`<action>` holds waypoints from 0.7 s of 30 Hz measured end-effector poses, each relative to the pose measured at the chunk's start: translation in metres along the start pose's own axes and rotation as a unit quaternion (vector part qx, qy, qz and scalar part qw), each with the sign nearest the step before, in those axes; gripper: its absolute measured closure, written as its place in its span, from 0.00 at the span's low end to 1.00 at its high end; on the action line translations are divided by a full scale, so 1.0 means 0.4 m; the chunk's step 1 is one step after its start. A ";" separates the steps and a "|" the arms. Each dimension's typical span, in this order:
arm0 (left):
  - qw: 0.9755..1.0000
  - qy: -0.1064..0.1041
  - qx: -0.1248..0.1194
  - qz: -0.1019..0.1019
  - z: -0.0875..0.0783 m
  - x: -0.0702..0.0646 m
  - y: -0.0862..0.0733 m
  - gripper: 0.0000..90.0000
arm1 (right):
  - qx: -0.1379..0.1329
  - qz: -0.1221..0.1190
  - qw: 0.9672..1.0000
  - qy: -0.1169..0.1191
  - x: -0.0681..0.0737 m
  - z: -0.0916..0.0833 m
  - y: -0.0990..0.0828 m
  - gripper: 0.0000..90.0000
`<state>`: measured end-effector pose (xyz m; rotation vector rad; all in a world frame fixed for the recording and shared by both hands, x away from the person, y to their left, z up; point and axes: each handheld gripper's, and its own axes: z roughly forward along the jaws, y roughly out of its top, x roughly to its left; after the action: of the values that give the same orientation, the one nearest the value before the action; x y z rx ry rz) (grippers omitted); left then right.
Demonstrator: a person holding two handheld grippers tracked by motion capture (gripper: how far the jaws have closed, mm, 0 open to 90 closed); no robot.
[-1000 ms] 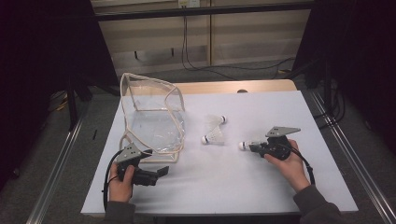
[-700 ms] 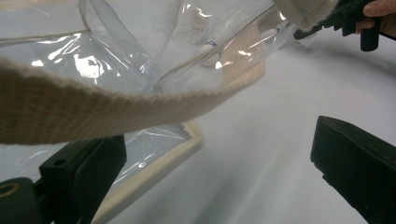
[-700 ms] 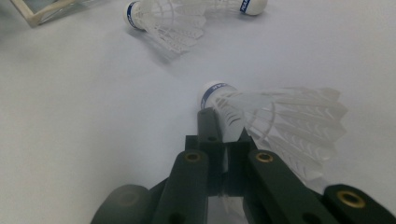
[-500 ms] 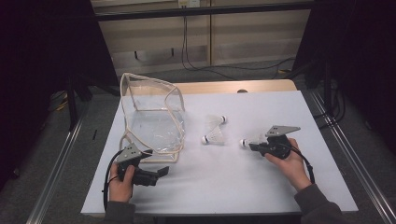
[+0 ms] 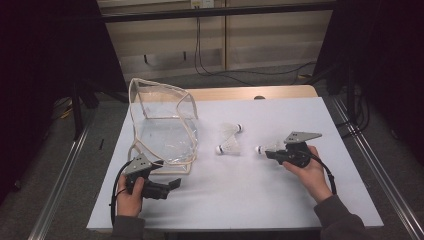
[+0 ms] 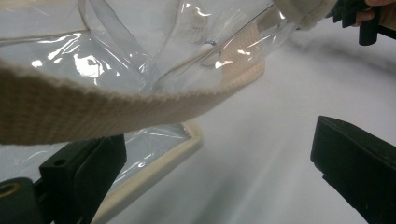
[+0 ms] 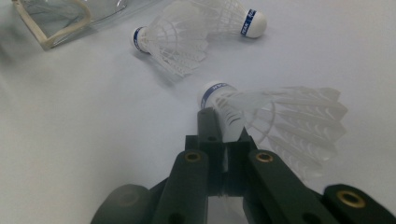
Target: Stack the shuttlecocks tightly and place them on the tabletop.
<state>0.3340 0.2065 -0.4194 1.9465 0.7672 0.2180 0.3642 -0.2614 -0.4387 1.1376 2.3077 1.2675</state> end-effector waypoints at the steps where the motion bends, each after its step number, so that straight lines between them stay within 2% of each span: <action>1: 1.000 0.000 0.000 0.000 0.000 0.000 0.000 0.04 | 0.000 -0.001 1.000 0.000 0.000 0.001 0.001 0.99; 21: 1.000 -0.001 0.000 -0.001 0.002 -0.002 0.000 0.04 | -0.010 0.003 1.000 0.001 -0.008 0.017 0.023 0.99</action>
<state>0.3337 0.2055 -0.4195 1.9454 0.7675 0.2150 0.3748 -0.2569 -0.4357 1.1372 2.2910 1.2914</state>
